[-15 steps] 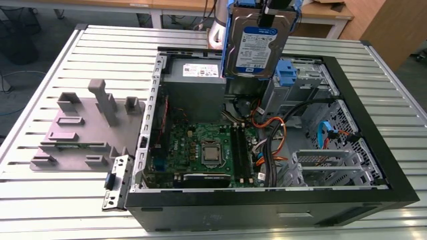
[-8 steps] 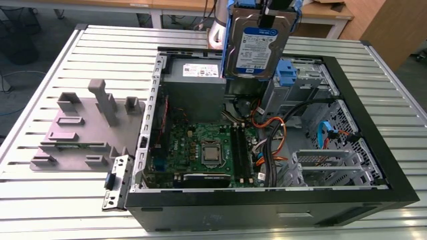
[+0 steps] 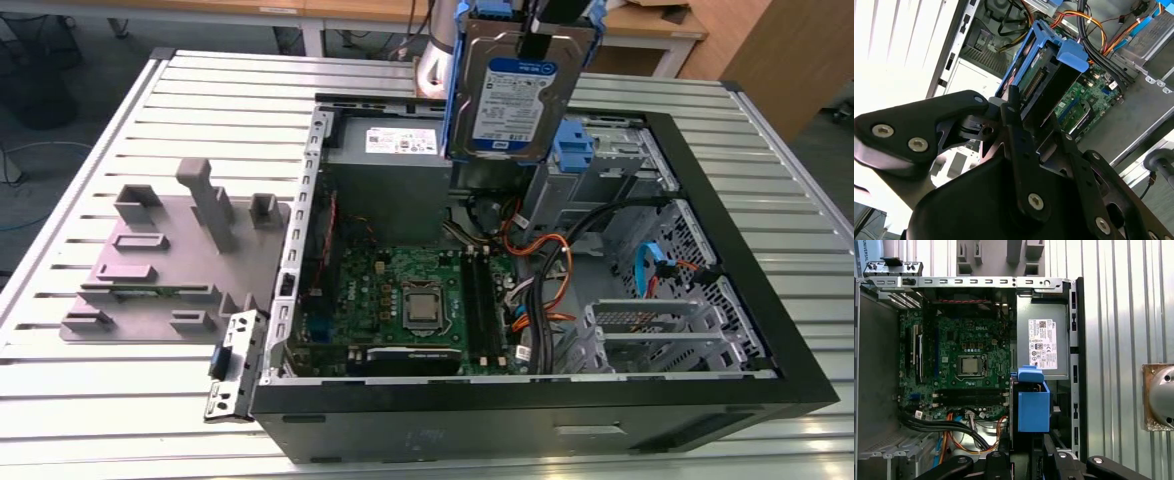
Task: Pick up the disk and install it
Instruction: 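Pick up the disk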
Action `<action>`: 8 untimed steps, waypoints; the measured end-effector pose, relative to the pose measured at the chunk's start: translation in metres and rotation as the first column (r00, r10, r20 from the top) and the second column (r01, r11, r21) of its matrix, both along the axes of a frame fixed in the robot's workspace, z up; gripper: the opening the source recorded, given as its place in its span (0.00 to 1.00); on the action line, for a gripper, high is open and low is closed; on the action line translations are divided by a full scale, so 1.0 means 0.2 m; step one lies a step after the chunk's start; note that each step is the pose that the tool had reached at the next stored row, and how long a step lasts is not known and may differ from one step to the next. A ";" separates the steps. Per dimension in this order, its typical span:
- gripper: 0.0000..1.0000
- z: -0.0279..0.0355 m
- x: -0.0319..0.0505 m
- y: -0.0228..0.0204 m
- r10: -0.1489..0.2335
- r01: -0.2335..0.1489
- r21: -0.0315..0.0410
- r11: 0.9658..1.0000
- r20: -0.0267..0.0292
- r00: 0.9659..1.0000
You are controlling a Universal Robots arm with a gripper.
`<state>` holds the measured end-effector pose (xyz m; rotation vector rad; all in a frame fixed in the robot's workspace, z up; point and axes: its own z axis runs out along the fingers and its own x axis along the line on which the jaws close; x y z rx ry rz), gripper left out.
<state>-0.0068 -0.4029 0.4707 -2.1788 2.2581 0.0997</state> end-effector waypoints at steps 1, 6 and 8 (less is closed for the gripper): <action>0.35 0.000 0.000 -0.001 0.000 0.000 0.000 1.000 0.000 1.000; 0.35 0.000 0.000 -0.002 0.000 0.000 0.000 1.000 0.000 1.000; 0.35 0.000 0.000 -0.005 0.000 0.000 0.000 1.000 0.000 1.000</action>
